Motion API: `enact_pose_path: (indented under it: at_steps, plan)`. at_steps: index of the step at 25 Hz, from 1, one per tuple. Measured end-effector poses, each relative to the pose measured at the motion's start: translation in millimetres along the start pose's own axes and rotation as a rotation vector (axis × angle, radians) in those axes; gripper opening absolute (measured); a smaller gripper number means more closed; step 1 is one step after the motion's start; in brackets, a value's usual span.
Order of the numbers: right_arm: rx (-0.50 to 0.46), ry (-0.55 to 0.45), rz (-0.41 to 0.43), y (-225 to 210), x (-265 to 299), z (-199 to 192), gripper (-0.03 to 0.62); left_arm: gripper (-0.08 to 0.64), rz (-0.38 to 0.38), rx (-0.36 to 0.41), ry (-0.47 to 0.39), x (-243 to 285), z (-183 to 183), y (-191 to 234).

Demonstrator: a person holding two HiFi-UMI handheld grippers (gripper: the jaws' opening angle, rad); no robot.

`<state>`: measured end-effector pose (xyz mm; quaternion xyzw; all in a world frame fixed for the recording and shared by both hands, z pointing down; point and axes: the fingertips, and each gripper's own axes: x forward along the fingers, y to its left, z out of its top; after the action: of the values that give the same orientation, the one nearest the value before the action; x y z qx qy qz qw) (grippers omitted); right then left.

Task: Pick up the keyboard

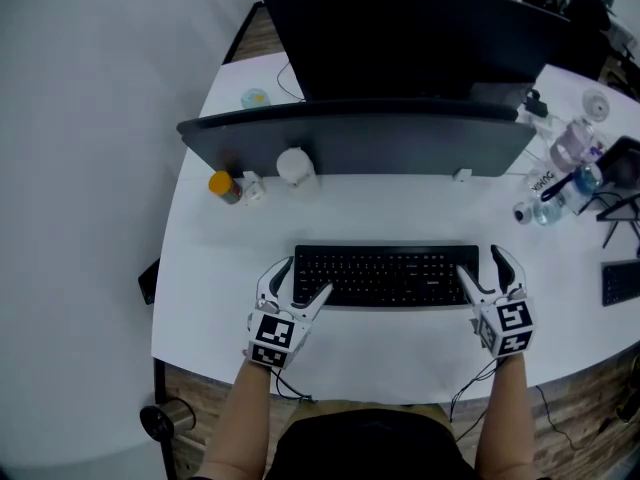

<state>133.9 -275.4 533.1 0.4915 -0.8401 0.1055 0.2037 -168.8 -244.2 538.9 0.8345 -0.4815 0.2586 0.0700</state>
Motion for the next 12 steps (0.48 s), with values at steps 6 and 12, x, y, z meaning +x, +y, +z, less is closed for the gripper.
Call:
enact_pose_path:
  at_steps: [6, 12]
  plan:
    - [0.022, 0.063, 0.019, 3, 7, -25, 0.298, 0.348, 0.008, -0.034, 0.066, 7, -23, 7]
    - [0.024, 0.151, 0.011, 1, 13, -49, 0.298, 0.35, -0.003, -0.09, 0.134, 11, -49, 13]
